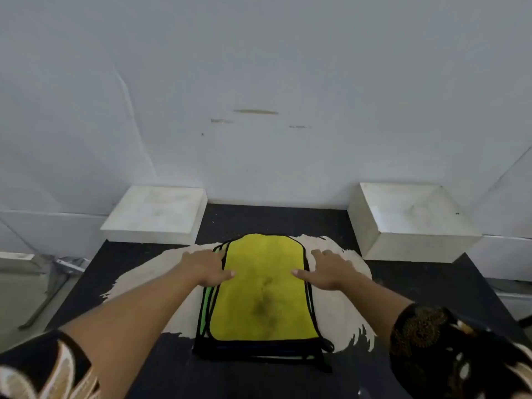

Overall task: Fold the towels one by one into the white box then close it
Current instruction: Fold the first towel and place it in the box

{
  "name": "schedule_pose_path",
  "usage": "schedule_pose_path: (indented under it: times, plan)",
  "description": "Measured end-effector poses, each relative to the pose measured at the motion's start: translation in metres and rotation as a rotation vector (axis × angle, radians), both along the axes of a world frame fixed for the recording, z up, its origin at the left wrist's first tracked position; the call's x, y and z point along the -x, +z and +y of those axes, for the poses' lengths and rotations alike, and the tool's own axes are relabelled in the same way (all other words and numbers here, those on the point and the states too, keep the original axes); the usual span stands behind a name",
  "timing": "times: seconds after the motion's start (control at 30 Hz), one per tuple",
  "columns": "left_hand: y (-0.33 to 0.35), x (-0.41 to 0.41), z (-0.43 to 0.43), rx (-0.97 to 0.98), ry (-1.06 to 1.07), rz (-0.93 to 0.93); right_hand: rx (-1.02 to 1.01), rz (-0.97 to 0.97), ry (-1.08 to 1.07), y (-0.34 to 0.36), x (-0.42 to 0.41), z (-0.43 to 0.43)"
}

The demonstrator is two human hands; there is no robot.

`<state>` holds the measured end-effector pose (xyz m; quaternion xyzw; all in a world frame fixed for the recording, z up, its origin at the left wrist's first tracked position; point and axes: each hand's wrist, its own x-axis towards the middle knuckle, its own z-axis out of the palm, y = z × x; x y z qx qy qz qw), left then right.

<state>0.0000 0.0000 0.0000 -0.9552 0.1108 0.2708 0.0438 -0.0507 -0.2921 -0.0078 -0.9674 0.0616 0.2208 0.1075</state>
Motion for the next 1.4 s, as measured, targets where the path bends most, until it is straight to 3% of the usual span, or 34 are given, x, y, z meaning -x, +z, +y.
schedule_pose_path:
  times: [0.2, 0.33, 0.77, 1.03, 1.17, 1.3, 1.4]
  plan:
    - [-0.054, 0.041, -0.005, 0.101, -0.047, 0.095, 0.025, 0.069, 0.055, -0.05, 0.031, 0.013]
    - [-0.082, 0.074, -0.012, 0.192, -0.101, 0.036, 0.052, -0.05, 0.148, -0.076, 0.055, 0.023]
    - [-0.153, 0.165, -0.016, 0.437, 0.243, -0.305, -0.057, -0.26, 0.157, -0.142, 0.112, 0.026]
    - [-0.148, 0.17, -0.037, 0.409, 0.419, -0.277, -0.109, -0.396, 0.13, -0.15, 0.108, 0.021]
    - [-0.14, 0.157, -0.031, 0.35, 0.361, -0.302, -0.102, -0.309, 0.136, -0.142, 0.1, 0.023]
    - [-0.137, 0.143, -0.021, 0.19, 0.147, -0.332, -0.093, -0.277, 0.126, -0.142, 0.097, 0.023]
    - [-0.139, 0.131, -0.014, 0.2, 0.023, -0.379, -0.074, -0.306, 0.071, -0.144, 0.099, 0.027]
